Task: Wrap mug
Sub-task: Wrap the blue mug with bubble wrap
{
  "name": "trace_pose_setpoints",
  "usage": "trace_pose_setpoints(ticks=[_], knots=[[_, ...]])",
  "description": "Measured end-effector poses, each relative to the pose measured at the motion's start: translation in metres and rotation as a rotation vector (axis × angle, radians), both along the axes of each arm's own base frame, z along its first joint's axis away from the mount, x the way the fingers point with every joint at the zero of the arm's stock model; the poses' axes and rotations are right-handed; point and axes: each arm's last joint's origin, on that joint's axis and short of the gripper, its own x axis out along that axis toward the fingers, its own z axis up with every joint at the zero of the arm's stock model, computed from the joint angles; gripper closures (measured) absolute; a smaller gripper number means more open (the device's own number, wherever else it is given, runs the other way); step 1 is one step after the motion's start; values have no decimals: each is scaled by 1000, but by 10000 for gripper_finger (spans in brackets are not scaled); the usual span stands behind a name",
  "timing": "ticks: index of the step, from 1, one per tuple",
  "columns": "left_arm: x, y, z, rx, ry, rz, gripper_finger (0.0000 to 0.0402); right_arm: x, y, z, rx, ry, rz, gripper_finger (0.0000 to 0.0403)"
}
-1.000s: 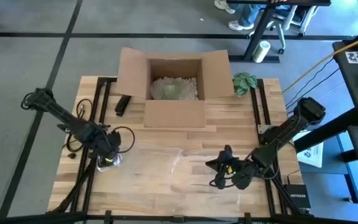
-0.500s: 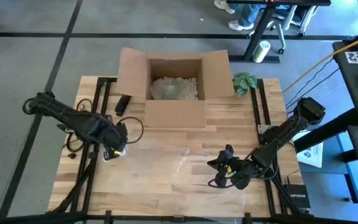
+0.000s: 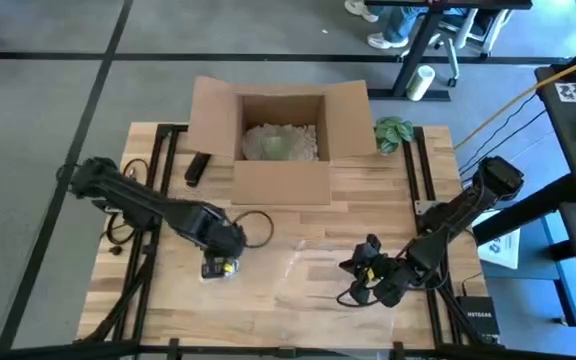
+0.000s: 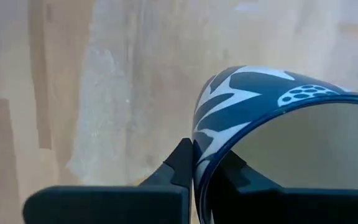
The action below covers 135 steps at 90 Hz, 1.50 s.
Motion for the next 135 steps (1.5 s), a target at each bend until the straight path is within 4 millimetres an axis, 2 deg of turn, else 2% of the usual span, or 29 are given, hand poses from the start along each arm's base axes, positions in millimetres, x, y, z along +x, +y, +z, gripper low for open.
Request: trace_pose_setpoints(ticks=[17,43,55,72,89,105,135], knots=[[40,-15,-10,-29,-84,-85,400,-9,9,1,11,-51,-22,403],[87,-31,17,-26,-262,-154,400,-13,14,2,31,-75,-24,403],[105,-34,17,-12,-259,-186,400,-12,15,3,50,-91,-26,403],[127,-32,5,14,-209,-188,400,-10,18,6,104,-118,-37,403],[134,-31,-16,25,-100,-190,400,-14,25,8,135,-142,-14,403],[137,-28,-17,-11,-81,-181,401,-18,37,3,154,-177,-9,403],[139,-14,-21,-39,-25,-99,401,-17,47,-21,181,-147,-60,403]])
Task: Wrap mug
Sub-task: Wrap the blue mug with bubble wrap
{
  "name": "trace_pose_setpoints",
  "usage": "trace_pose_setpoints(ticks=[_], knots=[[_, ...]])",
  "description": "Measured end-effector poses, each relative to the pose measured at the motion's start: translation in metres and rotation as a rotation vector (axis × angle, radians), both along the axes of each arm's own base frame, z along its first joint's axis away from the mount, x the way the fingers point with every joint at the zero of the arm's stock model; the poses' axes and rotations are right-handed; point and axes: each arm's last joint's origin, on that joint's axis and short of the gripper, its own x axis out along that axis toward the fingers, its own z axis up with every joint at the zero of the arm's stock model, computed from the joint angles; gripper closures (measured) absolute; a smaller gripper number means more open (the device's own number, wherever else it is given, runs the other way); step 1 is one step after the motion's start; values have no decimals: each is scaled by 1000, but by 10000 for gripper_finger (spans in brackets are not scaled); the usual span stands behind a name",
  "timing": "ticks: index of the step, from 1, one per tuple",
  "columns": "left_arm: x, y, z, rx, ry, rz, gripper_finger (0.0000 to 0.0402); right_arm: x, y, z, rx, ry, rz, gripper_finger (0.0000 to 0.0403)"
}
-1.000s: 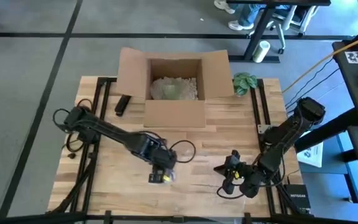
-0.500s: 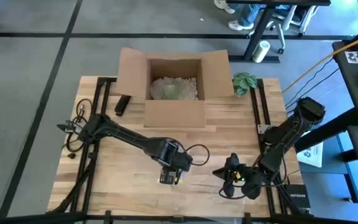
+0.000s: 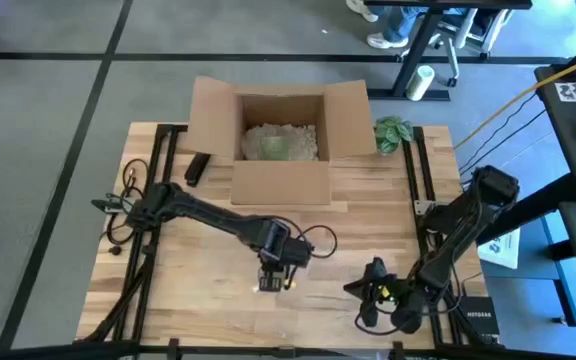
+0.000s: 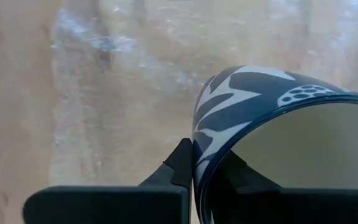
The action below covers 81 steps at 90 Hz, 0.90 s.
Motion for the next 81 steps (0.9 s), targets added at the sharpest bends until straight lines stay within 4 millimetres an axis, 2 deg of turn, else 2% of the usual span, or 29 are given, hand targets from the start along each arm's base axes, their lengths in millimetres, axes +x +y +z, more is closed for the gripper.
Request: trace_pose_setpoints(ticks=[28,50,72,81], knots=[[7,2,-19,-18,46,27,399,2,2,-1,9,-15,-3,403],[9,0,-23,-15,52,51,360,3,3,0,10,-25,5,403],[6,-11,-19,-20,37,51,343,3,3,0,-3,-25,12,403],[6,-14,-11,-23,28,43,342,3,3,0,-6,-24,14,403]])
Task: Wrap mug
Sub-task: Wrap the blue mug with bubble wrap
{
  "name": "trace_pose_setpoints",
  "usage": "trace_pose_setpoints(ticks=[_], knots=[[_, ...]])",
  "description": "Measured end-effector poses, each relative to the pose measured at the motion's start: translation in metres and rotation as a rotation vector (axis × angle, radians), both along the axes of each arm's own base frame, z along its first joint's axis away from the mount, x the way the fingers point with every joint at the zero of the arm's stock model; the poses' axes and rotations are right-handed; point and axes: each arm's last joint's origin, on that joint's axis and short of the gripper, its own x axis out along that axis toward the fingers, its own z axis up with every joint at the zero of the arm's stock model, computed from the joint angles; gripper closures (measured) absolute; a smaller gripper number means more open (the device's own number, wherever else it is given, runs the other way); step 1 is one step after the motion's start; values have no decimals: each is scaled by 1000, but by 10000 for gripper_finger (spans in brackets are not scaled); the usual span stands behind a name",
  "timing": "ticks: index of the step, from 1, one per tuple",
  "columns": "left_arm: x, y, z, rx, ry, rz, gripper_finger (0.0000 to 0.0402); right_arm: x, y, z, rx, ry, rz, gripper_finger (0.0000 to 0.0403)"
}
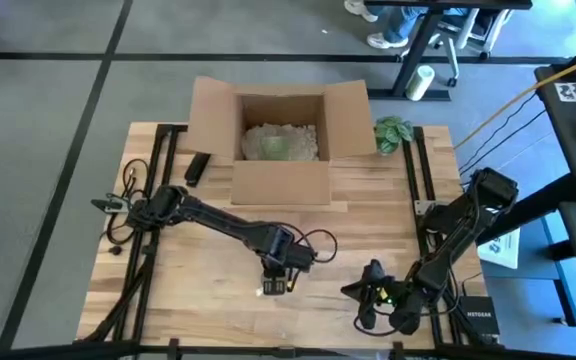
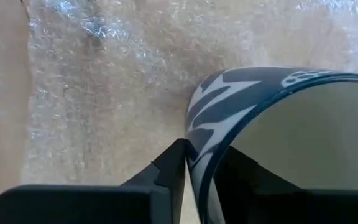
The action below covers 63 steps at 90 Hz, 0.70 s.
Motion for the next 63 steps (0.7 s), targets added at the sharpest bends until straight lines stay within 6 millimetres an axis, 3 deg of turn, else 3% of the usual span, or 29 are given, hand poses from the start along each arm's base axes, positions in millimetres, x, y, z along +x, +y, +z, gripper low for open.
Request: trace_pose_setpoints(ticks=[22,51,63], knots=[[2,-1,35,3,-56,-39,341,0,0,0,-3,0,1,403],[-16,11,51,207,62,-43,341,0,0,0,-8,3,0,403],[-27,7,70,342,-33,-21,341,0,-1,-1,-3,6,-5,403]])
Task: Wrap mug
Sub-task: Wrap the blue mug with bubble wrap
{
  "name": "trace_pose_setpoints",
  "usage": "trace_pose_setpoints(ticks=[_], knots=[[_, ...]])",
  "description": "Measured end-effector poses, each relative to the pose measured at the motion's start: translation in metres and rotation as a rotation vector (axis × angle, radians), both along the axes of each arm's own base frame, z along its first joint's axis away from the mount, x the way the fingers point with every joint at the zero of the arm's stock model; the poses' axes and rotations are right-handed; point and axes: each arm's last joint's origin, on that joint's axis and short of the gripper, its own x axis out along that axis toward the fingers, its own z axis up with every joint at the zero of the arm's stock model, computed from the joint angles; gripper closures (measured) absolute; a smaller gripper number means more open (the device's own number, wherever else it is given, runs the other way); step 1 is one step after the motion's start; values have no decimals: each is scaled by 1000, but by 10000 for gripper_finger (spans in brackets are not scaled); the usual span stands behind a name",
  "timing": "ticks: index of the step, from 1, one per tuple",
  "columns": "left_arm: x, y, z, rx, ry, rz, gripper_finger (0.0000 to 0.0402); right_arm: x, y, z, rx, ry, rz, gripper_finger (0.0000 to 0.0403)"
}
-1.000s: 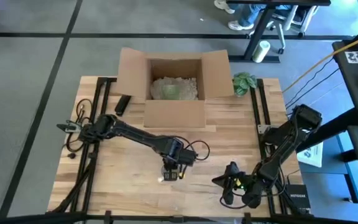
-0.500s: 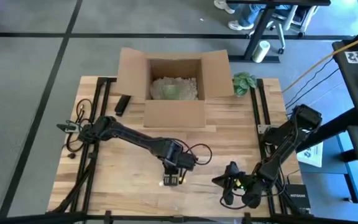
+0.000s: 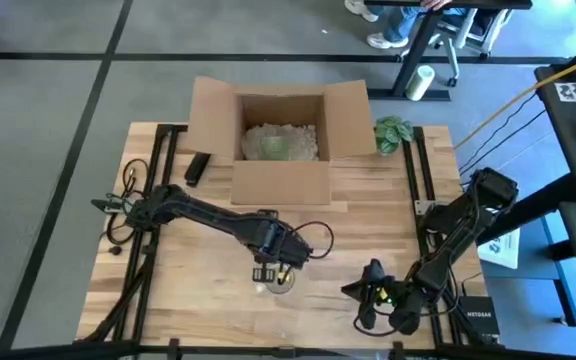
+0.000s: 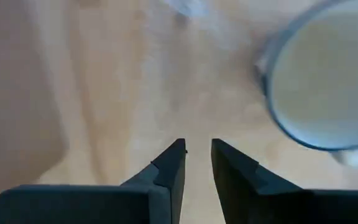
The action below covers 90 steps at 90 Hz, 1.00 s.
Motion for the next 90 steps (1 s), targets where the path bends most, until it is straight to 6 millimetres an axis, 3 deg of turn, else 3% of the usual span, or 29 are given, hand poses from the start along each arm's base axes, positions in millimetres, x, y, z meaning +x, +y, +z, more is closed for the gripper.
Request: trace_pose_setpoints(ticks=[18,32,51,62,76,90], knots=[[-21,-18,35,-13,-281,-65,341,1,1,1,26,-9,-9,403],[-55,-21,32,-17,-365,-22,341,1,2,2,44,-18,-7,403],[-115,-22,-3,-177,-578,47,341,4,6,8,34,-21,10,403],[-149,-17,-26,-294,-686,86,341,7,9,22,-27,11,17,403],[-182,-7,-56,-361,-757,139,341,15,15,63,-52,111,17,403],[-198,2,-81,-416,-815,156,341,19,30,109,-1,108,49,403]])
